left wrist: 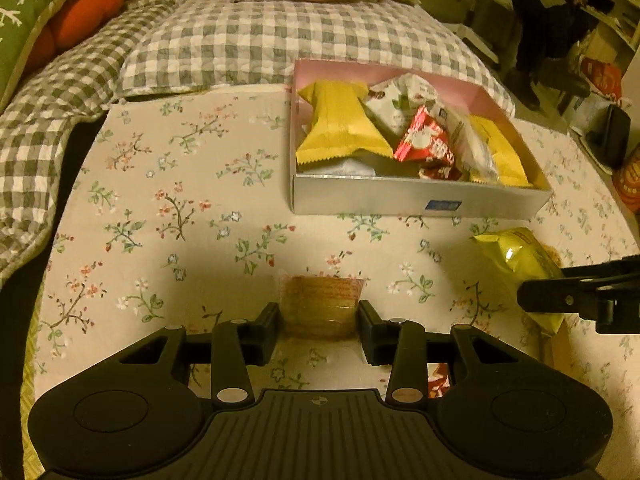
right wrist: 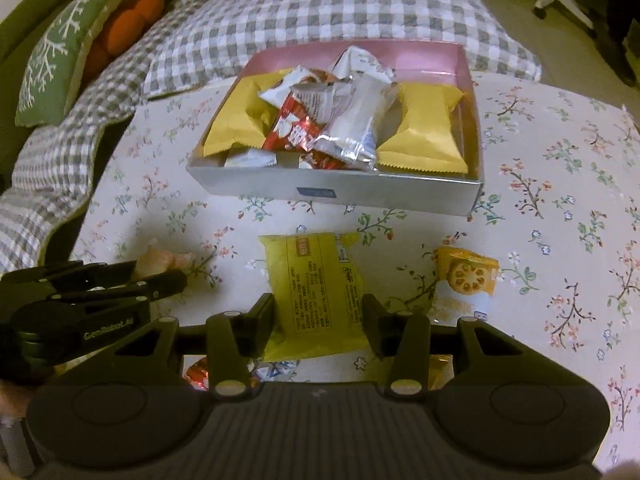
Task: Organize snacks
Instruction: 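Lower the wafer cake and yellow packet into the tray and open both tools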
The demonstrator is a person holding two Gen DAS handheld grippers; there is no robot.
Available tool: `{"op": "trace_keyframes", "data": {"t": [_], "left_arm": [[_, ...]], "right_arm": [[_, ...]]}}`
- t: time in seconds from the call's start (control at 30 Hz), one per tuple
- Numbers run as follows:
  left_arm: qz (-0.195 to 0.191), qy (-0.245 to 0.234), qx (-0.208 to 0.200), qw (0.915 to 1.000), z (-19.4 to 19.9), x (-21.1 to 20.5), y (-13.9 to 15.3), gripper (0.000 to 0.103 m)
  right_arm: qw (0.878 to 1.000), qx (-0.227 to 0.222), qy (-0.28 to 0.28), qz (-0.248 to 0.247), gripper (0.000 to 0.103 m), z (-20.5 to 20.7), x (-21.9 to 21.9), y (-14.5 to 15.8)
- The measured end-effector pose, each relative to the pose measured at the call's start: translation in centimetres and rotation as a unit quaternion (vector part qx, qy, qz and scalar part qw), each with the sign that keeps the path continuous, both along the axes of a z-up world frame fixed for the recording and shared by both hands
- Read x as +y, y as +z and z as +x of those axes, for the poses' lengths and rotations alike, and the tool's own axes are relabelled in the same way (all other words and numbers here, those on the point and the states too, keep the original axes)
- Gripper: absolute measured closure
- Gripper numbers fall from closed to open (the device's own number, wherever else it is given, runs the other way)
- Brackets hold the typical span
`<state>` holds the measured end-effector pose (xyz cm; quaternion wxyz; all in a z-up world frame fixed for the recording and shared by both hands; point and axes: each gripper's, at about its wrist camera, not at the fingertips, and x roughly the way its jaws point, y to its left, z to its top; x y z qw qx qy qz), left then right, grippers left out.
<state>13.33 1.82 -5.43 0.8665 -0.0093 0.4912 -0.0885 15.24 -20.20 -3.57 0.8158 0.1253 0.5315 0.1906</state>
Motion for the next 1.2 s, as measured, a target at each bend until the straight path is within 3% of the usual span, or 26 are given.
{"op": "trace_keyframes", "data": {"t": [0.57, 0.83, 1.0, 1.2], "left_arm": [[-0.023, 0.023, -0.029, 0.9991, 2.3, -0.2, 1.5, 0.065], [-0.058, 0.021, -0.044, 0.9971, 5.1, -0.7, 2.5, 0.065], [-0.08, 0.017, -0.041, 0.9958, 7.2, -1.3, 2.0, 0.065], [-0.069, -0.003, -0.029, 0.9972, 9.1, -2.4, 0.6, 0.065]], "right_arm": [[0.995, -0.009, -0.078, 0.062, 0.06, 1.5, -4.0, 1.6], [0.992, -0.005, -0.097, 0.085, 0.06, 2.6, -4.5, 1.3], [0.989, -0.011, -0.1, 0.105, 0.06, 3.3, -4.3, 1.6], [0.986, -0.004, -0.104, 0.132, 0.06, 5.0, -3.3, 0.9]]}}
